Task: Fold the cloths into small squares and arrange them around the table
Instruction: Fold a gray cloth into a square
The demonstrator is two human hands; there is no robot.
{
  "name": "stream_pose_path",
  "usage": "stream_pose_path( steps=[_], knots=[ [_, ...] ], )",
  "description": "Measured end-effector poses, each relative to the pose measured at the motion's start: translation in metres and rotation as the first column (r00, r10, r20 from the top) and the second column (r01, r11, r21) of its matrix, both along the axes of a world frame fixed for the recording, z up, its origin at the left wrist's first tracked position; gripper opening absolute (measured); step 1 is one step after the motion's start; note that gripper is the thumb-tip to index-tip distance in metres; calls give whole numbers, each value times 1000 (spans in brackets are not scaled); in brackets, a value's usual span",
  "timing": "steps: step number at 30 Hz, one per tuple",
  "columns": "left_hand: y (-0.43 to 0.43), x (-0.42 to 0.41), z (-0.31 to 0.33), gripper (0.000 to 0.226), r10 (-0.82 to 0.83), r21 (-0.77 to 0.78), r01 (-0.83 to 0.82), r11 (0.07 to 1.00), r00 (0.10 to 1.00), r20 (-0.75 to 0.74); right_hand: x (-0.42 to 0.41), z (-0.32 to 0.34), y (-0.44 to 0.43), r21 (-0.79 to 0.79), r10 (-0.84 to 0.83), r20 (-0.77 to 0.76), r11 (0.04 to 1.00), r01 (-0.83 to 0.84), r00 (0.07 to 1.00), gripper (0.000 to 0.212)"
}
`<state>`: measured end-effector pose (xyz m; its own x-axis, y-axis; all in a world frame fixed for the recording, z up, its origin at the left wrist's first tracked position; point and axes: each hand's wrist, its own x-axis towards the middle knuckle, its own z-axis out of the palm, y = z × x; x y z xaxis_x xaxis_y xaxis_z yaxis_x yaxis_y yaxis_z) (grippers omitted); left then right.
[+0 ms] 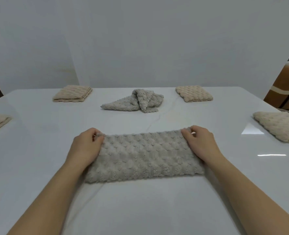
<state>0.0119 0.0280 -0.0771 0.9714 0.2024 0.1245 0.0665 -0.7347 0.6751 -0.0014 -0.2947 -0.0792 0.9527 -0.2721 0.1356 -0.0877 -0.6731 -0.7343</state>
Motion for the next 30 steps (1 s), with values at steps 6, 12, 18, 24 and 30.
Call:
stream_pose_path(
  steps=[6, 12, 18, 24, 30],
  knots=[
    [-15, 4, -13, 19, 65, 264, -123, 957, 974, 216, 10, -9, 7, -391, -150, 48, 907, 157, 988, 24],
    [-27, -3, 0, 21, -152, 398, -71, 915, 852, 501, -4, 6, 24, -424, 103, 232, 906, 5, 967, 41],
    [-80, -24, -13, 59, -420, 510, 415, 753, 900, -113, -19, -9, 69, -547, 403, -263, 686, -480, 877, 59],
    [-74, -18, -25, 59, -361, 562, 407, 720, 911, -198, -14, -17, 67, -568, 337, -324, 678, -467, 884, 60],
    [-57, -18, -25, 60, -278, 571, 345, 745, 938, -204, -14, -18, 51, -564, 258, -323, 720, -404, 911, 61]
  ],
)
